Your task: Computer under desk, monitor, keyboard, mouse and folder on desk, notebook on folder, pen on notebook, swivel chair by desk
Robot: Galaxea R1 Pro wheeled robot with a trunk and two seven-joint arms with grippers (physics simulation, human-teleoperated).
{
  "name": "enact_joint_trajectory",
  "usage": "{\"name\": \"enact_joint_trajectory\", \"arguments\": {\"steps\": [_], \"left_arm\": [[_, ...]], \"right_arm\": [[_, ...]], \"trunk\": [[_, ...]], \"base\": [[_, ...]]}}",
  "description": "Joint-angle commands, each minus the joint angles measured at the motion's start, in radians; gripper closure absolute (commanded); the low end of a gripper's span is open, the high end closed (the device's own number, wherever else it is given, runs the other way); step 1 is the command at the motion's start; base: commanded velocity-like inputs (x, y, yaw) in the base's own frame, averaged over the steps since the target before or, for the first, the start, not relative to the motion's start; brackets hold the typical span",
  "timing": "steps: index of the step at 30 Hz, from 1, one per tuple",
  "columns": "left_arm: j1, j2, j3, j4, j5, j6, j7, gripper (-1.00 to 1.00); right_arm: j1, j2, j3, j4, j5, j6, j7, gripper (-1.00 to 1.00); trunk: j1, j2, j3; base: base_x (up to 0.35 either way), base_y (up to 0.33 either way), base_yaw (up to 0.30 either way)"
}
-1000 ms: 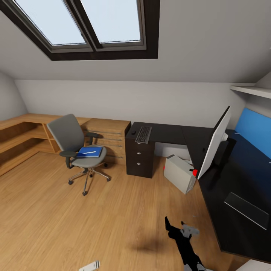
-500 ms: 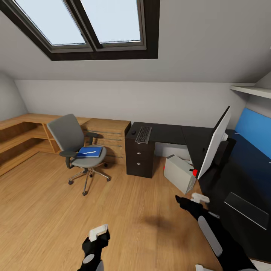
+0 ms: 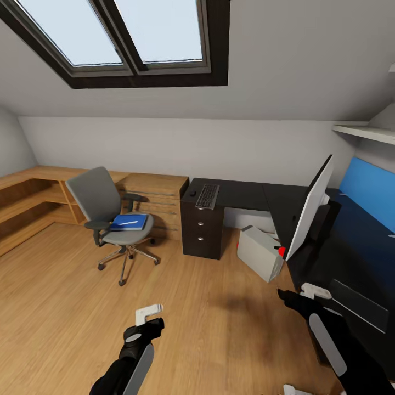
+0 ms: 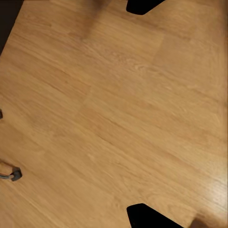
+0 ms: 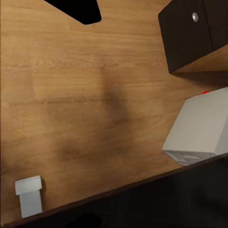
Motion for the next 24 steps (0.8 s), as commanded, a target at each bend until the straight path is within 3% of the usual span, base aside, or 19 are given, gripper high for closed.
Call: {"name": "enact_joint_trajectory", "arguments": {"steps": [1,8,21,24], "left_arm": [[-0.001,0.001,-0.002,-0.001,0.009,0.002,0.008,-1.00],[-0.001,0.003,-0.002,0.001,0.010,0.000,0.008,-1.00],[-0.001,0.004,-0.002,0.004,0.011,0.000,0.007,-1.00],[-0.001,0.005,-0.001,0.005,0.011,0.000,0.006,-1.00]], "right_arm": [[-0.001,-0.001,0.001,-0.002,-0.004,0.003,-0.008,-1.00],[0.000,-0.001,0.002,0.001,0.040,0.001,-0.004,-1.00],[0.000,-0.002,0.002,0.001,0.075,-0.001,-0.002,-1.00],[0.001,-0.002,0.002,0.002,0.089,-0.001,0.000,-1.00]], "trunk": [[0.000,-0.001,-0.001],[0.000,-0.001,0.005],[0.000,-0.001,0.014],[0.000,-0.001,0.014]], "base": [[0.000,-0.046,-0.194],[0.000,-0.181,-0.228],[0.000,-0.303,-0.245],[0.000,-0.327,-0.066]]}}
